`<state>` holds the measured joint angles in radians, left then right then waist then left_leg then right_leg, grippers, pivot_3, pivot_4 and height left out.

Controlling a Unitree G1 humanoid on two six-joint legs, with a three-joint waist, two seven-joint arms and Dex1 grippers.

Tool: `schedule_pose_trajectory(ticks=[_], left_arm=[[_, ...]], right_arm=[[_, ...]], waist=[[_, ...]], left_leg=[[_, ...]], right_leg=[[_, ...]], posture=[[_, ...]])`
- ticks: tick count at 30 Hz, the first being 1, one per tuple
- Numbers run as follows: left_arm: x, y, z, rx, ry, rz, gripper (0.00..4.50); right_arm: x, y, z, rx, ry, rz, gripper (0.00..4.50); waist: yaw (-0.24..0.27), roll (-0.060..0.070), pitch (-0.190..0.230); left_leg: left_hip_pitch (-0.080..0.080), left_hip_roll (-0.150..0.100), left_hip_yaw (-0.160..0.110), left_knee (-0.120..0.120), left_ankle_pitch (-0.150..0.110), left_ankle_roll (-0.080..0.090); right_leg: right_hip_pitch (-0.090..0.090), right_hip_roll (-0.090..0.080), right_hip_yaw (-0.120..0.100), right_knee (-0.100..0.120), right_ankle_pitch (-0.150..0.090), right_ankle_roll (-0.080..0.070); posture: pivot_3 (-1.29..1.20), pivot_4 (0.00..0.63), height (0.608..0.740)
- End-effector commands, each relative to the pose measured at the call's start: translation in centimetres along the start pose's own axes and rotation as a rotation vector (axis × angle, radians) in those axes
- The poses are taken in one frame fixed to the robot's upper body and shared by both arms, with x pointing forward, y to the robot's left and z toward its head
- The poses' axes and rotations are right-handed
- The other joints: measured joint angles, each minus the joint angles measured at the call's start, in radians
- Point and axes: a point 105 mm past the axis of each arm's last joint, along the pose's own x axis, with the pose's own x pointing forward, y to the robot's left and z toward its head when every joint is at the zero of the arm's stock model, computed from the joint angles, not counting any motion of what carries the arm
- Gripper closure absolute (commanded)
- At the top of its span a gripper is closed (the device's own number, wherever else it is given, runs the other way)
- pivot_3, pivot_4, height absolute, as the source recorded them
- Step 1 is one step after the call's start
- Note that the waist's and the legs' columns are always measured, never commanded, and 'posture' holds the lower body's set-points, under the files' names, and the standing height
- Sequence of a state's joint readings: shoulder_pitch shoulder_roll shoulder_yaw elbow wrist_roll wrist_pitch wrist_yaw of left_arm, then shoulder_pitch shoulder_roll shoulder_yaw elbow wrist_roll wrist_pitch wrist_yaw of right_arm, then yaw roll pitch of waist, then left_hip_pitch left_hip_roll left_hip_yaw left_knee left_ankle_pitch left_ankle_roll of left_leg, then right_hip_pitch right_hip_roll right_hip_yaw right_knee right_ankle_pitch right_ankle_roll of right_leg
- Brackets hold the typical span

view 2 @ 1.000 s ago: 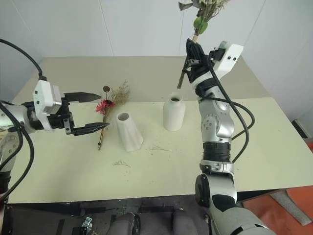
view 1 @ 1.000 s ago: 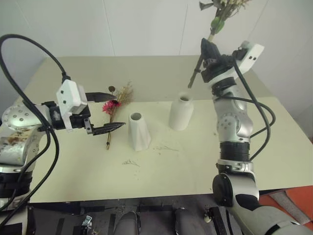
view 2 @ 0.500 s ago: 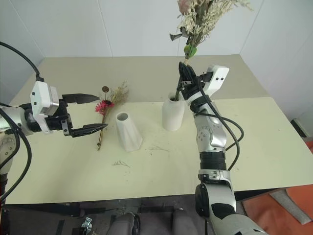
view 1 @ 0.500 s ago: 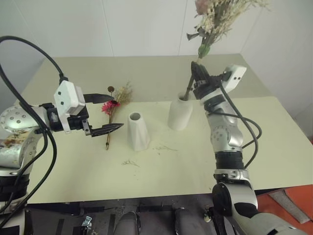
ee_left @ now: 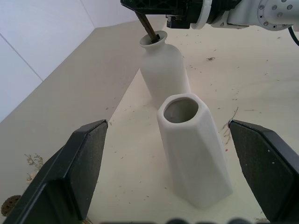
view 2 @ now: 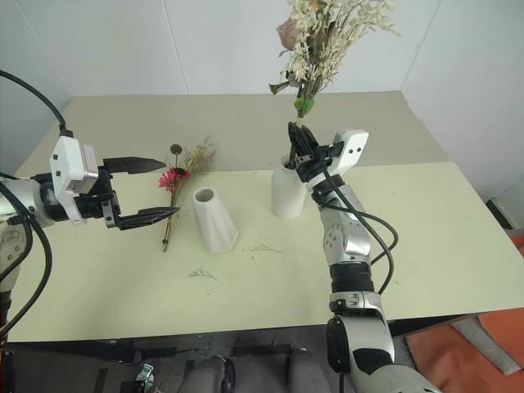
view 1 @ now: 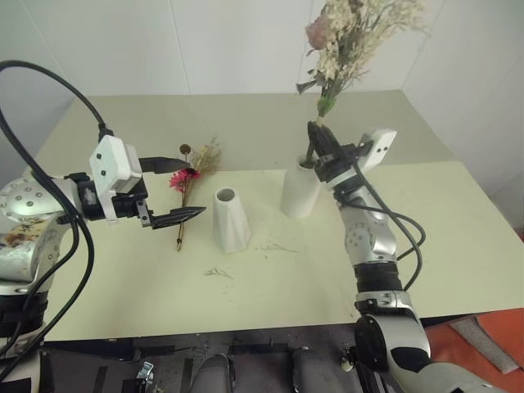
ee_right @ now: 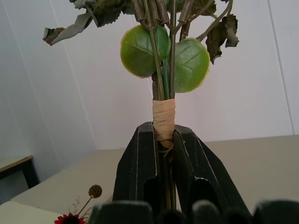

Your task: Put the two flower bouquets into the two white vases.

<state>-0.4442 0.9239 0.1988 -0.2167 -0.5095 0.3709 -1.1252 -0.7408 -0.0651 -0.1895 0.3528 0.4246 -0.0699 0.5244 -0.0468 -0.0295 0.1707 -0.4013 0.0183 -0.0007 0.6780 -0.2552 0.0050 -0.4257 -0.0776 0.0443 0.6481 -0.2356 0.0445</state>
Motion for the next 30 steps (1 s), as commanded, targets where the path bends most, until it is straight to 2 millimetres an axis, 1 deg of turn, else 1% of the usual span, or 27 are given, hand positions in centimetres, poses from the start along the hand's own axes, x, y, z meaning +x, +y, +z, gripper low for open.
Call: schedule_pose_trajectory(ticks=[1,3,5,7,10,15,16,21,27,28,30], left_arm=[[-0.3,0.5,1.0,0.049,-0.02,0.027,0.0],[-0.3,0.5,0.9,0.049,-0.02,0.026,0.0],[-0.3,0.6,0.9,0.049,-0.02,0.026,0.0],[-0.4,0.5,0.9,0.049,-0.019,0.027,0.0],[-0.5,0.6,0.8,0.052,-0.018,0.032,0.0],[-0.5,0.7,1.0,0.06,-0.025,0.04,0.0],[-0.5,0.7,1.0,0.061,-0.025,0.04,0.0],[-0.4,0.8,1.0,0.063,-0.027,0.036,0.0],[-0.3,0.9,1.0,0.057,-0.031,0.035,0.0],[-0.8,0.9,1.5,0.026,-0.082,0.055,0.0],[-2.4,1.6,2.8,-0.039,-0.214,0.152,0.0]], right_arm=[[0.3,0.6,1.4,-0.059,-0.06,0.033,4.27],[0.3,0.6,1.3,-0.063,-0.057,0.031,4.27],[0.3,0.5,1.3,-0.063,-0.059,0.031,3.54],[0.2,0.6,1.4,-0.059,-0.065,0.04,2.94],[0.0,0.8,1.6,-0.055,-0.067,0.053,1.9],[-1.1,1.1,1.3,-0.056,-0.049,0.069,0.19],[-1.4,1.1,1.3,-0.054,-0.048,0.069,0.05],[-3.1,1.3,1.2,-0.052,-0.031,0.07,0.05],[-4.6,1.0,1.4,-0.075,-0.005,0.047,0.05],[-5.2,1.0,1.7,-0.094,0.015,0.063,0.05],[-6.6,0.9,2.0,-0.157,0.104,0.097,0.05]], waist=[[0.0,0.0,0.0],[0.0,0.0,0.0],[0.0,0.0,0.0],[0.0,0.0,0.0],[0.0,0.0,0.0],[0.001,0.0,0.0],[0.001,0.0,0.0],[0.002,0.0,0.0],[0.001,0.0,0.0],[0.002,0.0,0.0],[0.003,0.0,0.0]], left_leg=[[0.0,0.0,0.0,0.0,0.0,0.0],[0.0,0.0,0.0,0.0,0.0,0.0],[0.0,0.0,0.0,0.0,0.0,0.0],[0.0,0.0,0.0,0.0,0.0,0.0],[0.0,0.0,0.0,0.0,0.0,0.0],[0.0,0.0,0.0,0.0,0.0,0.0],[0.0,0.0,0.0,0.0,0.0,0.0],[0.0,0.0,0.0,0.0,0.0,0.0],[0.001,0.0,0.0,0.0,0.0,0.0],[0.001,0.0,0.0,0.0,0.0,0.0],[0.0,0.0,0.0,0.0,0.0,0.0]], right_leg=[[0.0,0.0,0.0,0.0,0.0,0.0],[0.0,0.0,0.0,0.0,0.0,0.0],[0.0,0.0,0.0,0.0,0.0,0.0],[0.0,0.0,0.0,0.0,0.0,0.0],[0.0,0.0,0.0,0.0,0.0,0.0],[0.0,0.0,0.0,0.0,0.0,0.0],[0.0,0.0,0.0,0.0,0.0,0.0],[0.001,0.0,0.0,0.0,0.0,0.0],[0.001,0.0,0.0,0.0,0.0,0.0],[0.001,0.0,0.0,0.0,0.0,0.0],[0.001,0.0,0.0,0.0,0.0,0.0]], posture=[[0.0,0.15,0.74],[0.0,0.15,0.74],[0.0,0.15,0.74],[0.0,0.15,0.74],[0.0,0.15,0.74],[0.0,0.15,0.74],[0.0,0.15,0.74],[0.0,0.15,0.74],[0.0,0.15,0.74],[0.0,0.15,0.74],[0.0,0.15,0.74]])
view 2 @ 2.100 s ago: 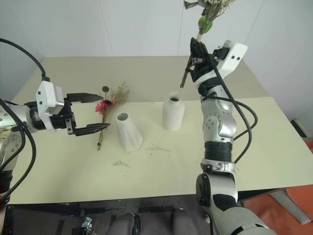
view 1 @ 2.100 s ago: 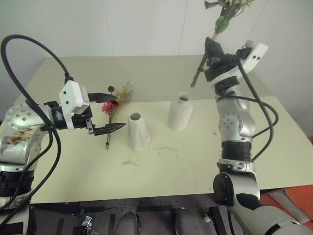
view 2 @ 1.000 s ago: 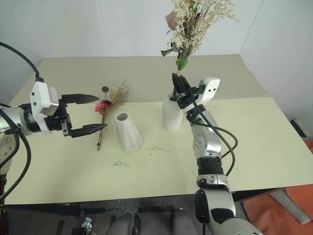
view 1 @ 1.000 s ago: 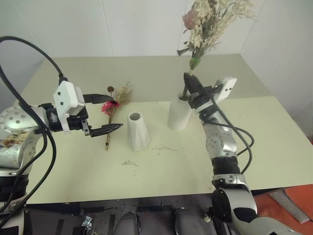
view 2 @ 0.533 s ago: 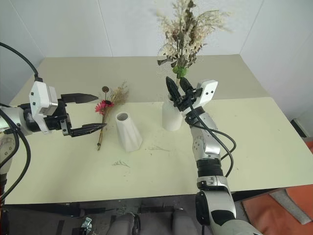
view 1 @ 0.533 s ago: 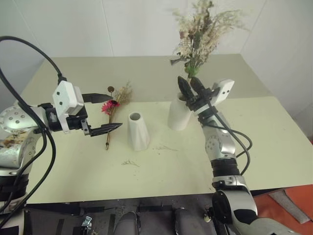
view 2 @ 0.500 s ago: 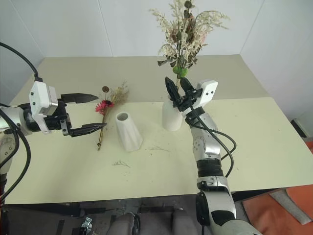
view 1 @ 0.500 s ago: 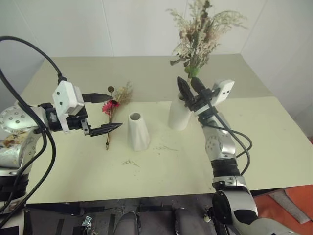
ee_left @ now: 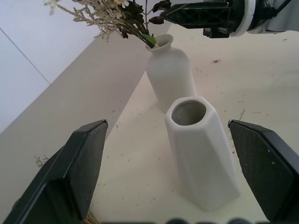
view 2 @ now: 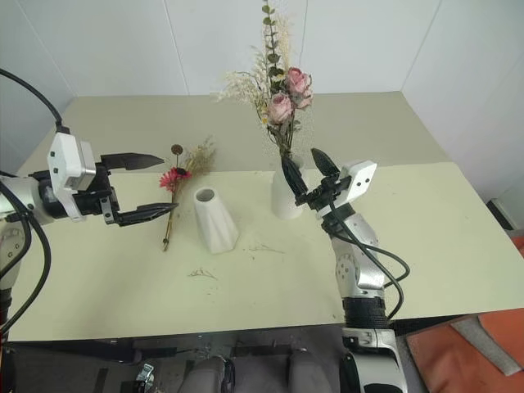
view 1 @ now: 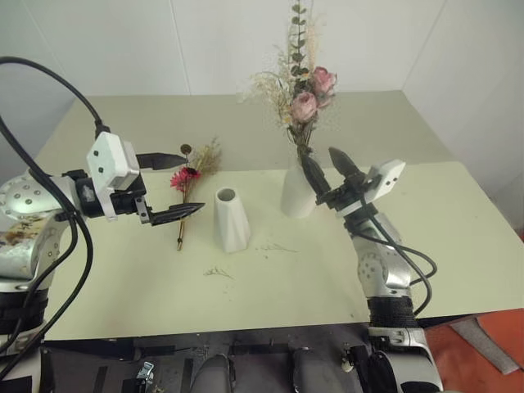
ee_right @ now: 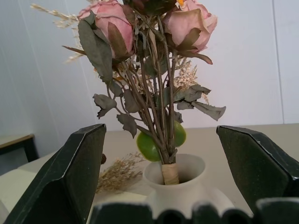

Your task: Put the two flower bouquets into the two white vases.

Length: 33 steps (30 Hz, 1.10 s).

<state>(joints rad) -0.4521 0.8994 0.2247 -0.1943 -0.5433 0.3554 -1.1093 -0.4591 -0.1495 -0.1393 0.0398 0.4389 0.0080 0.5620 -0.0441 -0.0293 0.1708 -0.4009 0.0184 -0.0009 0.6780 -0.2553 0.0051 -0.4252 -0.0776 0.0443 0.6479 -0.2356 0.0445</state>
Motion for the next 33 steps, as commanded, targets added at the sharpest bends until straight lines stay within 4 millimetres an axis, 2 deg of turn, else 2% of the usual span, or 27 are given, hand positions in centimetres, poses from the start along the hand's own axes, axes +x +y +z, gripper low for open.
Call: schedule_pose_trajectory(ticks=[1,4,8,12,14,16,20,24,27,33], left_arm=[[-2.6,1.3,2.8,-0.041,-0.19,0.155,0.0],[-4.9,2.8,1.9,-0.092,-0.133,0.355,0.0],[-7.8,4.6,-2.4,-0.089,0.253,0.707,0.0],[-8.1,5.3,-4.9,-0.19,0.379,0.845,0.0],[-7.0,5.6,-6.2,-0.261,0.42,0.84,0.0],[-5.1,6.0,-7.8,-0.321,0.485,0.778,0.0],[-1.2,6.8,-9.2,-0.419,0.509,0.67,0.0],[1.5,7.0,-10.9,-0.49,0.572,0.617,0.0],[3.7,6.4,-11.8,-0.542,0.605,0.552,0.0],[7.1,5.0,-12.4,-0.648,0.637,0.42,0.0]], right_arm=[[-1.5,0.2,1.9,-0.094,0.064,0.062,0.05],[-3.4,-0.7,3.0,-0.136,0.146,0.048,0.05],[-6.2,-0.8,5.4,-0.217,0.384,0.179,0.05],[-6.5,0.8,7.3,-0.223,0.501,0.352,0.05],[-6.4,1.7,7.9,-0.198,0.547,0.435,0.05],[-6.0,2.8,8.6,-0.16,0.561,0.514,0.05],[-5.4,4.2,9.4,-0.165,0.578,0.612,0.05],[-4.9,4.6,10.0,-0.195,0.551,0.602,0.05],[-5.1,4.6,10.0,-0.213,0.553,0.562,0.05],[-6.2,4.6,10.1,-0.223,0.564,0.491,0.05]], waist=[[0.001,0.0,0.0],[0.001,0.0,0.0],[0.005,0.0,0.0],[0.009,-0.002,0.0],[0.01,-0.003,0.0],[0.014,-0.003,0.0],[0.027,-0.003,0.0],[0.032,-0.004,0.0],[0.032,-0.004,0.0],[0.034,-0.004,0.0]], left_leg=[[0.0,0.0,0.0,0.0,0.0,0.0],[0.0,0.0,-0.001,0.0,0.0,0.0],[0.003,-0.001,0.0,0.0,0.0,0.0],[0.008,0.0,-0.001,0.0,0.0,0.0],[0.011,0.0,-0.001,0.0,0.0,0.0],[0.013,0.0,-0.001,0.001,0.0,0.0],[0.015,0.0,-0.001,0.001,0.0,0.0],[0.008,-0.001,-0.001,0.001,0.0,0.001],[-0.004,-0.002,-0.001,0.003,0.0,0.0],[-0.005,-0.002,-0.002,0.004,0.0,0.001]], right_leg=[[0.0,0.0,0.0,0.0,0.0,0.0],[0.0,-0.001,0.0,0.0,0.0,0.0],[0.002,-0.001,0.001,-0.003,0.0,0.0],[0.007,0.001,0.0,-0.003,0.0,0.0],[0.01,0.001,0.0,-0.003,0.0,0.0],[0.013,0.001,0.0,-0.003,0.0,0.0],[0.016,0.001,-0.001,-0.006,0.0,0.0],[0.011,0.0,-0.001,-0.007,-0.001,0.0],[-0.001,-0.001,-0.001,-0.001,0.0,0.001],[0.0,-0.001,-0.002,-0.002,0.0,0.001]], posture=[[0.0,0.15,0.74],[0.0,0.15,0.74],[0.0,0.15,0.74],[0.0,0.15,0.74],[0.0,0.15,0.74],[0.0,0.15,0.74],[0.0,0.15,0.74],[0.0,0.15,0.74],[0.0,0.15,0.74],[0.0,0.15,0.74]])
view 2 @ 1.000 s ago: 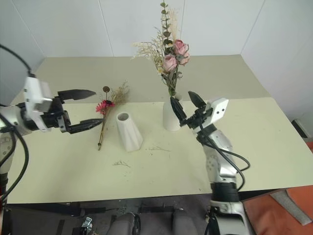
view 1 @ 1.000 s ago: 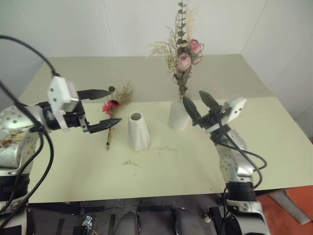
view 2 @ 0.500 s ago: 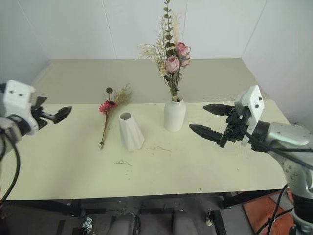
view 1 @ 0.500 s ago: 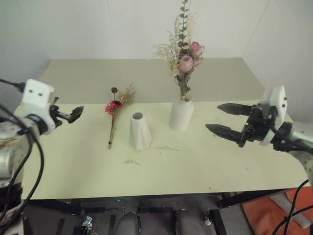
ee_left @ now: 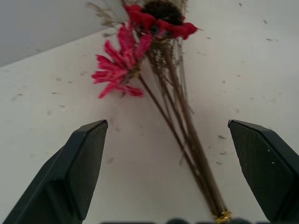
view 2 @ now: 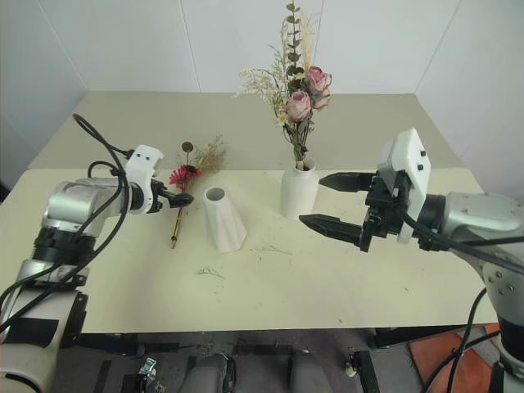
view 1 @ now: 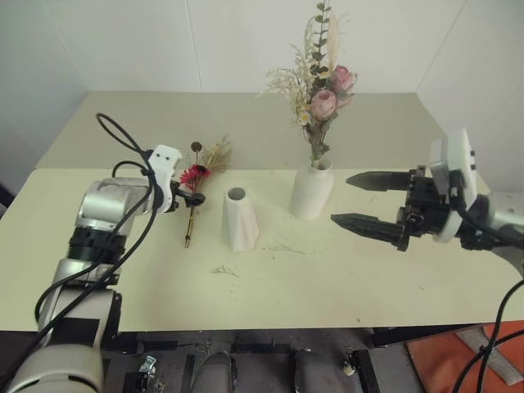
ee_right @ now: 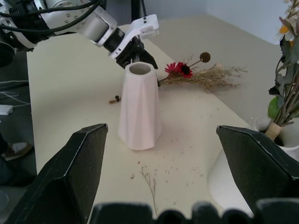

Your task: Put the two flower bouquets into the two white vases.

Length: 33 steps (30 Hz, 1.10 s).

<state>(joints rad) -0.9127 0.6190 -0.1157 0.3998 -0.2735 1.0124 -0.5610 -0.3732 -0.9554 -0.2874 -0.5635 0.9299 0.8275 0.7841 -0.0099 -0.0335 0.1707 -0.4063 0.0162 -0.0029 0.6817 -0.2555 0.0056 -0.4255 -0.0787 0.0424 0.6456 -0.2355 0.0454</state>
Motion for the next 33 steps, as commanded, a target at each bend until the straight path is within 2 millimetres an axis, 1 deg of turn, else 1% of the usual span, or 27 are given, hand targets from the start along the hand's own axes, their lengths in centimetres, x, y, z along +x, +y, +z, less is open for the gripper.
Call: schedule_pose_trajectory(ticks=[1,7,8,11,14,21,23,26,30,33], left_arm=[[0.6,-0.9,0.8,0.027,0.034,-0.03,0.0],[1.9,-1.4,0.1,-0.004,0.107,-0.063,0.0],[2.1,-1.4,0.0,-0.008,0.117,-0.062,0.18],[2.9,-1.3,-0.7,-0.016,0.147,-0.051,0.87],[3.4,-1.3,-1.2,-0.019,0.16,-0.038,1.79],[3.0,-1.0,0.0,-0.025,0.114,-0.017,4.0],[2.8,-0.4,0.4,-0.021,0.09,0.014,4.46],[2.4,0.8,1.0,0.006,0.032,0.086,4.46],[1.7,1.7,2.5,0.031,-0.098,0.151,4.46],[-0.3,2.9,5.9,-0.017,-0.319,0.226,4.46]], right_arm=[[-0.8,0.4,1.3,-0.042,-0.028,-0.043,0.05],[-1.2,0.5,1.3,-0.042,-0.016,-0.081,0.05],[-1.2,0.5,1.2,-0.041,-0.014,-0.083,0.01],[-1.3,0.6,1.2,-0.041,-0.011,-0.086,0.0],[-1.3,0.6,1.2,-0.042,-0.008,-0.089,0.0],[-1.2,0.4,1.1,-0.044,-0.004,-0.096,0.0],[-1.2,0.3,1.1,-0.045,-0.004,-0.098,0.0],[-1.2,0.2,1.1,-0.049,-0.008,-0.102,0.0],[-1.3,0.1,1.2,-0.057,-0.012,-0.111,0.0],[-1.4,-0.1,1.2,-0.076,-0.021,-0.136,0.0]], waist=[[0.0,0.0,0.0],[-0.006,0.0,0.0],[-0.005,0.0,0.0],[-0.002,0.0,0.0],[-0.002,0.0,0.0],[0.001,0.0,0.0],[0.001,0.0,0.0],[0.0,0.0,0.0],[-0.002,0.0,0.0],[-0.001,0.0,0.0]], left_leg=[[0.001,0.0,0.0,0.0,0.0,0.0],[0.002,0.0,0.0,0.0,0.0,0.0],[0.002,0.0,0.0,0.0,0.0,0.0],[0.002,0.0,0.0,0.0,0.0,0.0],[0.004,0.0,0.0,0.0,0.0,0.0],[0.004,-0.001,0.0,0.0,0.0,0.0],[0.003,-0.001,0.0,0.0,0.0,0.0],[0.003,0.0,0.0,0.0,0.0,0.0],[0.003,0.0,0.0,0.0,0.0,0.0],[0.003,0.0,-0.001,0.0,0.0,0.0]], right_leg=[[0.0,0.0,0.0,-0.001,0.0,0.0],[0.001,0.001,0.001,-0.003,0.0,0.0],[0.001,0.001,0.001,-0.003,0.0,0.0],[0.001,0.0,0.001,-0.004,0.0,0.0],[0.003,0.0,0.001,-0.003,0.0,0.0],[0.003,0.0,0.0,-0.003,0.0,0.0],[0.003,0.0,0.0,-0.003,0.0,0.0],[0.002,0.0,0.0,-0.003,0.0,0.0],[0.002,0.0,0.001,-0.003,0.0,0.0],[0.002,0.0,0.0,-0.002,0.0,0.0]], posture=[[0.0,0.15,0.74],[0.0,0.15,0.74],[0.0,0.15,0.74],[0.0,0.15,0.74],[0.0,0.15,0.74],[0.0,0.15,0.74],[0.0,0.15,0.74],[0.0,0.15,0.74],[0.0,0.15,0.74],[0.0,0.15,0.74]])
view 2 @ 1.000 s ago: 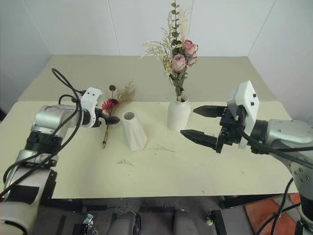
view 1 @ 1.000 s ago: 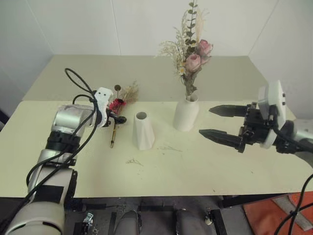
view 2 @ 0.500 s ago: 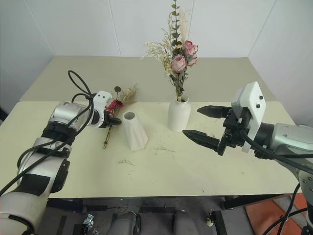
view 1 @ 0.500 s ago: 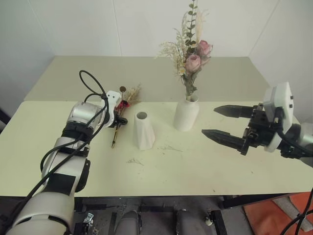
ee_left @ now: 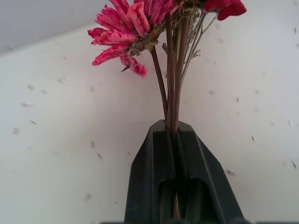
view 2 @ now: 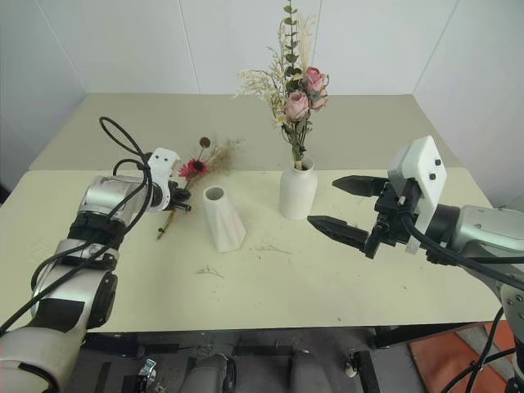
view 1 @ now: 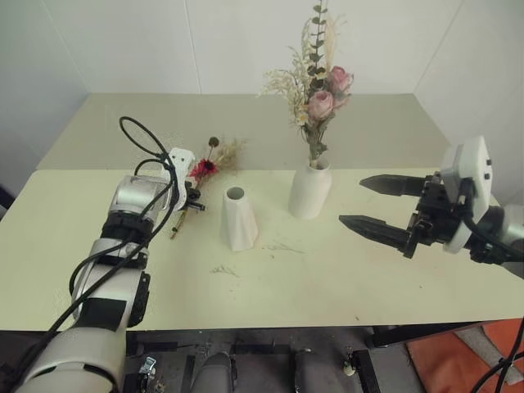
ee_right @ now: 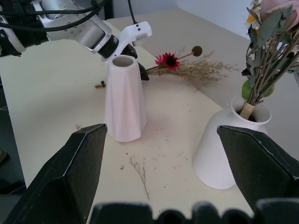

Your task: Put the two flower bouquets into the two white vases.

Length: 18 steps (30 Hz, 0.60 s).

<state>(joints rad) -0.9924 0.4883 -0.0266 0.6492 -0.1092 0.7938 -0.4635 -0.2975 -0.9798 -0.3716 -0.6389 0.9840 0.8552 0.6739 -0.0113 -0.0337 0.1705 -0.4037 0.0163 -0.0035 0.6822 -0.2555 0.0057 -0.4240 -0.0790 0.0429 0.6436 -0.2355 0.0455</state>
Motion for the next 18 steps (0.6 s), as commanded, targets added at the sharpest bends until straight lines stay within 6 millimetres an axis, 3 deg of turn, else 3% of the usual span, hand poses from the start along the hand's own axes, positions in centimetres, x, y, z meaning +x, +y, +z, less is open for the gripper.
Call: schedule_pose_trajectory(ticks=[1,2,6,10,14,16,18], left_arm=[[-2.5,2.1,5.8,-0.036,-0.277,0.111,4.46],[-2.8,2.3,6.4,-0.051,-0.305,0.122,4.46],[-7.0,1.7,12.4,-0.116,-0.628,0.012,4.46],[-8.6,-0.1,14.5,0.035,-0.744,-0.087,4.46],[-14.0,-1.8,17.9,-0.123,-1.118,-0.43,4.46],[-16.9,-2.3,18.1,-0.188,-1.274,-0.666,4.46],[-18.1,-2.8,17.4,-0.222,-1.295,-0.862,4.46]], right_arm=[[-0.4,-0.3,1.1,-0.074,-0.043,-0.046,0.0],[-0.4,-0.4,1.1,-0.08,-0.047,-0.052,0.0],[-0.4,-0.4,1.3,-0.078,-0.095,-0.082,0.0],[-0.4,0.0,1.4,-0.076,-0.124,-0.086,0.0],[-0.5,0.2,0.7,-0.067,-0.123,-0.106,0.0],[-0.5,0.3,0.5,-0.063,-0.129,-0.121,0.0],[-0.5,0.5,0.3,-0.059,-0.135,-0.137,0.0]], waist=[[0.001,0.0,0.0],[0.002,0.0,0.0],[0.003,0.0,0.0],[0.007,0.0,0.0],[0.009,0.0,0.0],[0.007,0.0,0.0],[-0.002,0.0,0.0]], left_leg=[[0.0,0.0,0.0,0.0,0.0,0.0],[0.0,0.0,0.0,0.0,0.0,0.0],[-0.001,0.0,0.0,0.0,0.0,0.0],[-0.001,-0.002,0.0,0.0,0.0,0.0],[-0.001,-0.001,0.0,0.001,0.0,0.0],[-0.001,-0.001,0.0,0.001,0.0,0.0],[-0.001,-0.001,0.0,0.001,0.0,0.0]], right_leg=[[0.0,0.0,0.0,0.0,0.0,0.0],[0.0,0.0,0.0,0.0,0.0,0.0],[0.0,-0.001,0.0,0.003,0.001,0.001],[0.0,-0.002,-0.001,0.003,0.001,0.001],[0.001,-0.001,-0.001,0.002,0.001,0.001],[0.001,-0.001,-0.001,0.002,0.001,0.001],[0.001,-0.001,-0.001,0.003,0.001,0.001]], posture=[[0.0,0.15,0.74],[0.0,0.15,0.74],[0.0,0.15,0.74],[0.0,0.15,0.74],[0.0,0.15,0.74],[0.0,0.15,0.74],[0.0,0.15,0.74]])
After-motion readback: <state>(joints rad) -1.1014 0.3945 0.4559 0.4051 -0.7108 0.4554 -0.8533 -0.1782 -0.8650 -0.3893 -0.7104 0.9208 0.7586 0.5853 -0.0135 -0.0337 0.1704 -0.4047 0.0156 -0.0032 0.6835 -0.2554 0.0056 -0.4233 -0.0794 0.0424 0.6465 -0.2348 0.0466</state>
